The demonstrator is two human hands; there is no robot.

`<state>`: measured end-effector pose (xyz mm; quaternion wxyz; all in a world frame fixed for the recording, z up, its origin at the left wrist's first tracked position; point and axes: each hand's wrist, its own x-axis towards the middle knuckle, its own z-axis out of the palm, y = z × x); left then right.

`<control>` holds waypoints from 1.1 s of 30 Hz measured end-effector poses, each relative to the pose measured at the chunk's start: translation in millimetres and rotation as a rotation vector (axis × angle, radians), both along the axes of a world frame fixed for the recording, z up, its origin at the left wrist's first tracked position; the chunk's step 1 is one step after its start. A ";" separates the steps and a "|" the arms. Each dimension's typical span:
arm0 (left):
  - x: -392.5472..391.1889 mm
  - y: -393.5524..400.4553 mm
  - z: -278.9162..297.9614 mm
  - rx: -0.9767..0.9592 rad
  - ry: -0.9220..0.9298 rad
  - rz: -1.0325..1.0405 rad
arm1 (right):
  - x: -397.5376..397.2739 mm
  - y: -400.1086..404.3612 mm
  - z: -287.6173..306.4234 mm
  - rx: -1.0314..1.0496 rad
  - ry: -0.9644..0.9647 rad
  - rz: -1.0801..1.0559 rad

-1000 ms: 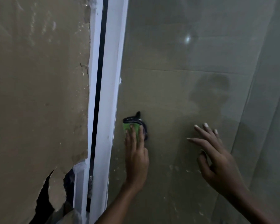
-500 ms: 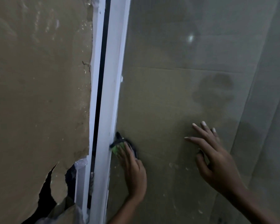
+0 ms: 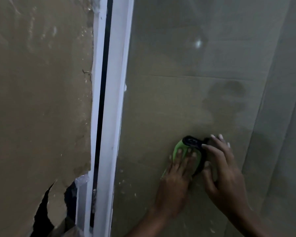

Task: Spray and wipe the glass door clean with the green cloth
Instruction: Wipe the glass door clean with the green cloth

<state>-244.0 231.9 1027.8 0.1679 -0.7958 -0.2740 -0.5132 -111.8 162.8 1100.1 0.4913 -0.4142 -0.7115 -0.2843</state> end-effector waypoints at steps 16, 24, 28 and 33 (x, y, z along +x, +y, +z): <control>-50.1 -17.9 37.3 -0.460 -0.814 -0.503 | -67.3 55.7 -31.2 -0.055 -0.231 -0.523; -41.0 -23.5 42.4 -0.408 -0.551 -0.541 | -2.0 26.6 -18.9 0.032 0.091 -0.686; -26.4 -27.0 32.8 -0.374 -0.266 -0.522 | 0.9 21.2 -52.0 -0.010 0.140 -0.646; -5.5 -30.7 29.1 -0.317 -0.094 -0.395 | 4.6 2.9 -47.9 0.017 0.165 -0.513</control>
